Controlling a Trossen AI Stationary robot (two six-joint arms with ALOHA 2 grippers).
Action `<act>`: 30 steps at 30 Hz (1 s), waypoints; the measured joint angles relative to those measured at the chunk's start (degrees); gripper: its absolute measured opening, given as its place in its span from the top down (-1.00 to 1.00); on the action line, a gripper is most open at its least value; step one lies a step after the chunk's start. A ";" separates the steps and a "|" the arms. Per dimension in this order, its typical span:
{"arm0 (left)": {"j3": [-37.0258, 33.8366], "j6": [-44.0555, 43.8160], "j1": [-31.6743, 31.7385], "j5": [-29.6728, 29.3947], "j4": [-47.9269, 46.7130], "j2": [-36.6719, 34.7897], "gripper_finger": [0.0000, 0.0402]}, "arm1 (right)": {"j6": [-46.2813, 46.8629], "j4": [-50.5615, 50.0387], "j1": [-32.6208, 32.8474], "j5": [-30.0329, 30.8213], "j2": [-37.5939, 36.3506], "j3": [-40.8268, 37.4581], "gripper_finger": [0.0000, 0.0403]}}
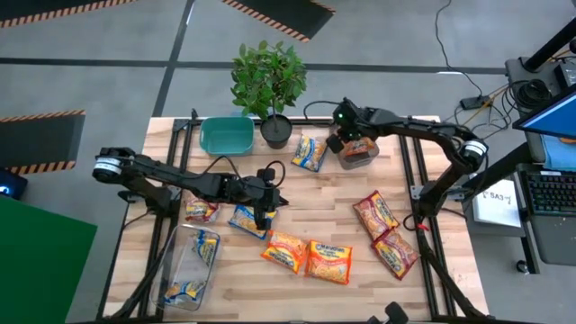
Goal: Sort Maruchan noodles
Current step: Put the orange noodle pack into the black bin, then put the red noodle pack into the green bin
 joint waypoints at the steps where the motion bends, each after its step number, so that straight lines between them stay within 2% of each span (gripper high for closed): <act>1: 0.00 -0.01 0.02 -0.01 0.00 0.00 0.99 | 0.00 -1.13 0.00 0.07 0.00 0.96 0.94; 9: 0.00 -1.32 0.02 0.01 -0.88 0.00 0.99 | -0.87 -9.54 0.54 0.37 -1.56 6.38 0.94; 12: 0.02 -1.47 0.02 0.01 -1.32 0.00 0.99 | -0.11 -16.29 1.92 -0.30 -3.41 8.20 0.94; 17: 0.02 -1.47 0.02 0.01 -1.55 0.00 0.99 | 4.22 -26.08 6.71 -9.46 -7.96 8.67 0.94; 21: 0.03 -2.23 0.02 0.01 -1.57 0.00 0.99 | 7.40 -27.00 14.29 -15.64 -11.93 4.75 0.94; 27: 0.07 -3.01 -0.01 0.01 -1.68 0.00 0.99 | 17.05 -27.07 27.91 -16.99 -15.74 -6.63 0.94; 30: 0.07 -3.23 -0.01 0.01 -1.65 0.00 0.99 | 22.35 -27.10 33.24 -19.63 -15.73 -13.27 0.94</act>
